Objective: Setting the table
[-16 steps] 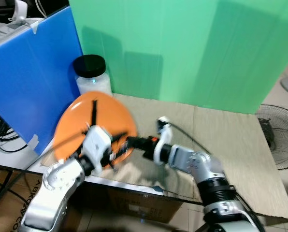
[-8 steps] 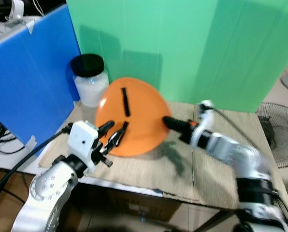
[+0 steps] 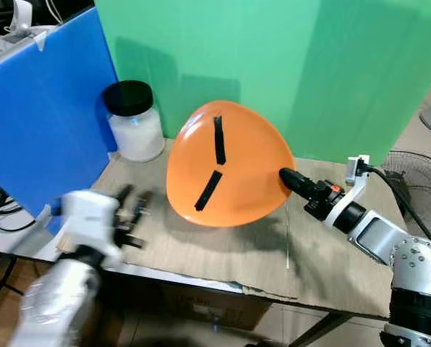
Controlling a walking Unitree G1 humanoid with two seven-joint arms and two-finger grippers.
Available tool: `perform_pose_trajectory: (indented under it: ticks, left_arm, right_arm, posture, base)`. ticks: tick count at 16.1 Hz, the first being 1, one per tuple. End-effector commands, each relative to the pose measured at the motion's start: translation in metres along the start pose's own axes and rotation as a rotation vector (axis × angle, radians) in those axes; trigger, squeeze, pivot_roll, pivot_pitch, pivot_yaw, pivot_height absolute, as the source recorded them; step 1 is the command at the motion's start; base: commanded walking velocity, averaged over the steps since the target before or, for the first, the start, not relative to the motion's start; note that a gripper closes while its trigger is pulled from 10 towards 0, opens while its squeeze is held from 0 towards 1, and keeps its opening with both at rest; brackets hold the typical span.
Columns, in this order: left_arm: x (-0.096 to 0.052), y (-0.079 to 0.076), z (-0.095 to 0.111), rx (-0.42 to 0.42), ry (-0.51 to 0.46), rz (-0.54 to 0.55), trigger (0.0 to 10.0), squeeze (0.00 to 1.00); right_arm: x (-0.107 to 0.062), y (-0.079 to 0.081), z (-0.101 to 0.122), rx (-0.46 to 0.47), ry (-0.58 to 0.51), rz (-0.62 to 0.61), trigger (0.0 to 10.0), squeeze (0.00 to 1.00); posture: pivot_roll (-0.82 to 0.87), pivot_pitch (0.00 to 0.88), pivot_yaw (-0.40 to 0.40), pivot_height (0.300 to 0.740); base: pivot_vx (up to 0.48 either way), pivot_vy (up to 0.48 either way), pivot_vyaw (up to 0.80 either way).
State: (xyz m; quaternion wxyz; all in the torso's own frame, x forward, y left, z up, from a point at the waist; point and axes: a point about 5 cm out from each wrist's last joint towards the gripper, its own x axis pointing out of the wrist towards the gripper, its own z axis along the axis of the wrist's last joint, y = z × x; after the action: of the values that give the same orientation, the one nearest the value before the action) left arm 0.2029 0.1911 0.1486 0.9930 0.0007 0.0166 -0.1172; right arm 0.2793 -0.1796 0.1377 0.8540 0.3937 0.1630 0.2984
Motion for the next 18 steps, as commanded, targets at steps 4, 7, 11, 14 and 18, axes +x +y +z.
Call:
perform_pose_trajectory:
  ticks: [4, 7, 11, 14, 18]
  left_arm:
    - [0.008, 0.01, -0.006, -0.278, -0.02, -0.185, 10.0, 1.0]
    - [0.022, 0.005, -0.009, -0.486, -0.008, -0.33, 10.0, 0.0]
    - [0.034, 0.007, 0.0, -0.57, -0.044, -0.427, 7.5, 0.0]
    - [0.034, 0.006, 0.004, -0.577, -0.048, -0.452, 0.0, 0.0]
    - [0.031, 0.005, 0.006, -0.597, -0.034, -0.478, 0.0, 0.0]
  right_arm:
    - [0.002, 0.022, 0.009, 0.022, -0.003, 0.224, 0.0, 0.0]
    - [0.003, 0.03, 0.01, 0.029, 0.014, 0.29, 0.0, 0.0]
    - [0.0, 0.035, 0.008, 0.025, 0.028, 0.336, 0.0, 0.0]
    - [0.0, 0.036, 0.008, 0.018, 0.022, 0.348, 0.0, 0.0]
    - [0.001, 0.036, 0.009, 0.009, 0.026, 0.361, 0.0, 0.0]
  posture:
    - [-0.03, 0.0, -0.01, 0.74]
    - [-0.04, 0.0, -0.008, 0.74]
    - [-0.05, 0.0, 0.003, 0.74]
    - [-0.05, 0.0, 0.01, 0.74]
    - [-0.04, 0.0, 0.009, 0.74]
  base:
    - [0.0, 0.0, 0.0]
    - [0.0, 0.0, 0.0]
    - [0.0, 0.0, 0.0]
    - [0.0, 0.0, 0.0]
    - [0.0, 0.0, 0.0]
